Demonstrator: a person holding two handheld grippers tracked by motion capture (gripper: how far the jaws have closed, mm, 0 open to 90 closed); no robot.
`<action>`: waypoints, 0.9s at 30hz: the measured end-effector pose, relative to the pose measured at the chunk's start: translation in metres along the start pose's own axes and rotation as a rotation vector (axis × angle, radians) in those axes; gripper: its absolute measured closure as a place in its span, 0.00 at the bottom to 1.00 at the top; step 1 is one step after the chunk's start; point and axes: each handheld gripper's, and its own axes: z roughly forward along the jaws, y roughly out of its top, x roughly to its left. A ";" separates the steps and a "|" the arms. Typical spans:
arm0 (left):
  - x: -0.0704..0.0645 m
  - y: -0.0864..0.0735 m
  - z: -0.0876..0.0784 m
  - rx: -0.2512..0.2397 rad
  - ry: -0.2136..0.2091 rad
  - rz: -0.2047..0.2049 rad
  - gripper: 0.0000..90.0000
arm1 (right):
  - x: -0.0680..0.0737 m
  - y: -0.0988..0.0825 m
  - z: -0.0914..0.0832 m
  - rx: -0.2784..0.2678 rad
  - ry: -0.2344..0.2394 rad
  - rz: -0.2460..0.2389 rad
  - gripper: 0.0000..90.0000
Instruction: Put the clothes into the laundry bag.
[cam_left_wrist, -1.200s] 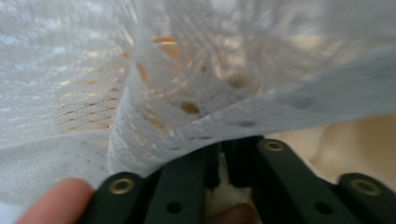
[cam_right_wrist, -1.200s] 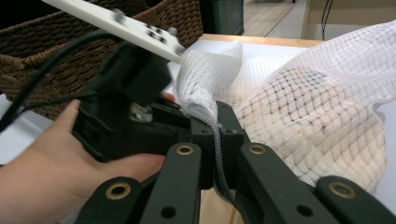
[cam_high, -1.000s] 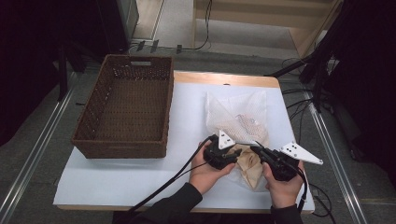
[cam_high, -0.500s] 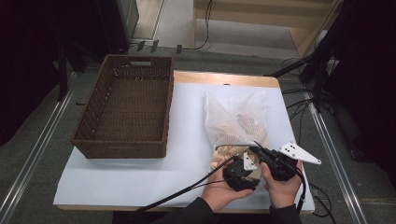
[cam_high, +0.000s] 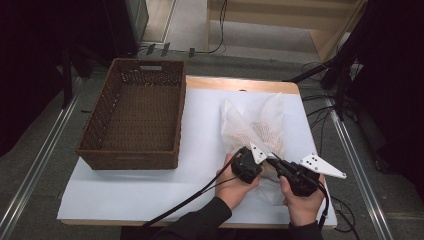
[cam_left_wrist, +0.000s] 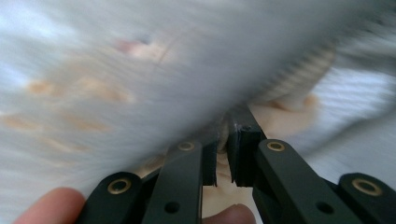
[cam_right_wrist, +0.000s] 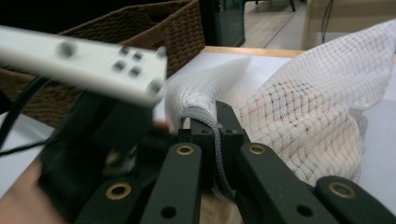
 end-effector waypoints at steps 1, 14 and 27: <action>-0.002 0.000 0.000 -0.019 0.086 0.066 0.94 | 0.003 0.002 -0.001 0.002 0.007 -0.006 1.00; 0.033 -0.023 0.009 -0.047 -0.195 -0.180 0.75 | -0.003 0.002 -0.002 0.015 0.004 0.046 1.00; 0.068 -0.057 -0.062 -0.036 -0.090 -0.223 0.47 | -0.014 -0.001 -0.003 0.012 -0.027 0.067 1.00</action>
